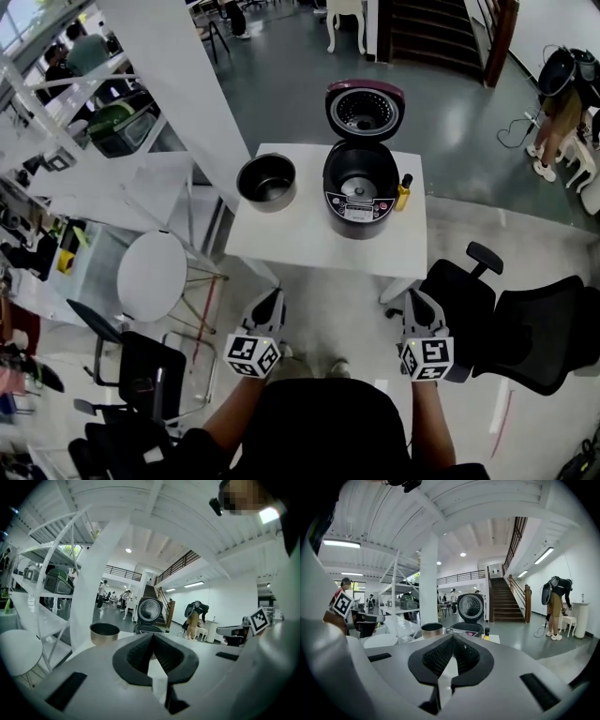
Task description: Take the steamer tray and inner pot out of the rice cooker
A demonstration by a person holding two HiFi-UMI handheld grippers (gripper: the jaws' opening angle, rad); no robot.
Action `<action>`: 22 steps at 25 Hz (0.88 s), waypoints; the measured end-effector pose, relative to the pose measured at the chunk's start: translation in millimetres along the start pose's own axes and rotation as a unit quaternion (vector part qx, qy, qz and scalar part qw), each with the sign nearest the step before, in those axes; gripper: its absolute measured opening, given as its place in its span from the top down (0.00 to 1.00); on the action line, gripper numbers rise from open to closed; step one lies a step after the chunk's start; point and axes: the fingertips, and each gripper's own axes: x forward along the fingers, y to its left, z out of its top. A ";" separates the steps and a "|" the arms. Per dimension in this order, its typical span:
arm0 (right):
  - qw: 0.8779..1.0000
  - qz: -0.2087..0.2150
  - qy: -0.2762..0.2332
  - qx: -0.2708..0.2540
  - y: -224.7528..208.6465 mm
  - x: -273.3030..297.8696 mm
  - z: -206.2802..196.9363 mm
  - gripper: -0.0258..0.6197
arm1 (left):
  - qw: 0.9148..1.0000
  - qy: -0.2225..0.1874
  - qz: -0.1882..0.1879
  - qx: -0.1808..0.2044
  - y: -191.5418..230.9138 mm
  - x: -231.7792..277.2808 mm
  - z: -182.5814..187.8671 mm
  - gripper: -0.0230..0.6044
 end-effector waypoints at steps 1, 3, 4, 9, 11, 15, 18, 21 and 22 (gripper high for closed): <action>1.000 0.002 -0.001 0.005 1.4 -1.1 -1.6 0.96 | 1.000 -0.002 0.002 -0.001 0.4 -2.1 -1.0 0.96; 1.000 0.006 -0.002 0.017 3.5 -3.7 -5.4 0.96 | 1.000 -0.004 0.006 -0.003 1.0 -5.4 -2.4 0.96; 1.000 0.008 -0.003 0.022 3.6 -5.3 -7.1 0.96 | 1.000 -0.005 0.008 -0.003 0.9 -6.5 -3.0 0.96; 1.000 0.003 0.000 0.022 -1.6 -14.3 -13.3 0.96 | 1.000 -0.005 0.010 0.016 -5.9 -9.1 -5.3 0.96; 1.000 0.003 0.002 0.020 -1.3 -16.0 -16.2 0.96 | 1.000 -0.006 0.007 0.015 -8.4 -8.5 -6.8 0.96; 1.000 0.004 0.005 0.020 -2.1 -19.4 -19.4 0.96 | 1.000 -0.002 0.005 0.008 -14.3 -4.3 -11.6 0.96; 1.000 0.003 0.006 0.018 -6.0 -23.6 -21.4 0.96 | 1.000 0.004 0.001 0.013 -23.2 -1.4 -15.5 0.96; 1.000 0.000 0.006 0.016 -10.8 -26.8 -24.2 0.96 | 1.000 0.005 -0.001 0.014 -29.0 0.5 -17.3 0.96; 1.000 -0.001 0.006 0.016 -12.4 -27.7 -25.1 0.96 | 1.000 0.005 -0.001 0.014 -30.3 1.0 -17.6 0.96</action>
